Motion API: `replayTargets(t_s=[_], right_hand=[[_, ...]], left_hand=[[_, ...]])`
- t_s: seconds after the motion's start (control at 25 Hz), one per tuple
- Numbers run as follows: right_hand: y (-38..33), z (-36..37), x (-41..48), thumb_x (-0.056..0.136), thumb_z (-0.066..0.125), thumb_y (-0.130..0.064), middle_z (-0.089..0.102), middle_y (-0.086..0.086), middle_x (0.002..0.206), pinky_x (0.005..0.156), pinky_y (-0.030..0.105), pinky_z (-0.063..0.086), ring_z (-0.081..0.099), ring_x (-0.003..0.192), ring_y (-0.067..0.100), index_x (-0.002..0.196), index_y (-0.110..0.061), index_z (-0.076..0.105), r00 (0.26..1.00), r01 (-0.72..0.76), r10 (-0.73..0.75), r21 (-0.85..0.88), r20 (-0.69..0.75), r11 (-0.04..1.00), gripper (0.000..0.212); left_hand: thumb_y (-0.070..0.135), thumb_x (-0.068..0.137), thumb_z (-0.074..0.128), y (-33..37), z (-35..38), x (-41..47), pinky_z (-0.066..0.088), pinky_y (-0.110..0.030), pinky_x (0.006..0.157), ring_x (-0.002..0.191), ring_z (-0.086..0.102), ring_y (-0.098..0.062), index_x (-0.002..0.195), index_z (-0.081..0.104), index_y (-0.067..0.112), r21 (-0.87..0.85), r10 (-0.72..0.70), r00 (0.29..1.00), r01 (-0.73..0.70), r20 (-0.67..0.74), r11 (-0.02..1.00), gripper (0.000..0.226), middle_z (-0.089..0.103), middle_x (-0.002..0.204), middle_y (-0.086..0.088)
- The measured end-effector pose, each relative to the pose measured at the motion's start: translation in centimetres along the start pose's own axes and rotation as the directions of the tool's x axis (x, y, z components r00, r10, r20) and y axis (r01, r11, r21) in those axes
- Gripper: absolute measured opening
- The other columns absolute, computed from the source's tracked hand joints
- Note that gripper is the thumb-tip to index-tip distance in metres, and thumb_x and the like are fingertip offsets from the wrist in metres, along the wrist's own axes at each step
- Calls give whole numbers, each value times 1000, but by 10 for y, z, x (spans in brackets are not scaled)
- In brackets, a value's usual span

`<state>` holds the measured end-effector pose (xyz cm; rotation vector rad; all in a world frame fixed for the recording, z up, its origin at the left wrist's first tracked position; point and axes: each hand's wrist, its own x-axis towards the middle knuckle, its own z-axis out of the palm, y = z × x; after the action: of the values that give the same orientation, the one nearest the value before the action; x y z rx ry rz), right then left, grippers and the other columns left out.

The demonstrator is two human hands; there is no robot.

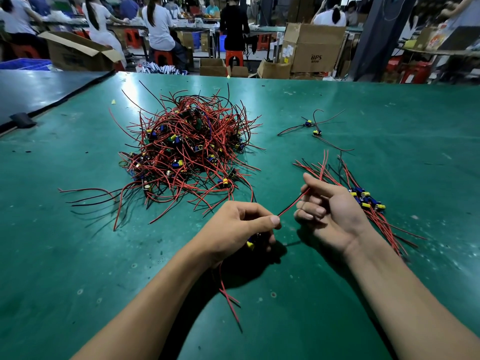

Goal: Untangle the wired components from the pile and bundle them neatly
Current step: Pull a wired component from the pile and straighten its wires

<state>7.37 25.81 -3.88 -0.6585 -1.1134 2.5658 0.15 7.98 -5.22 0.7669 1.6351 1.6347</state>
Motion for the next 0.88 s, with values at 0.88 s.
replayTargets(t_s=[0.88], right_hand=[[57,11,-12,67,83,-58,54,-9,58,53,23,37,41,53,2,73,-18,66,790,583,-306,-805,532,105,44]], left_hand=[[8,96,54,15,-2,4,60,-32,65,83,73,-32,94,56,5,-647,-76,921,-208,-382,734,4,72,86,-19]])
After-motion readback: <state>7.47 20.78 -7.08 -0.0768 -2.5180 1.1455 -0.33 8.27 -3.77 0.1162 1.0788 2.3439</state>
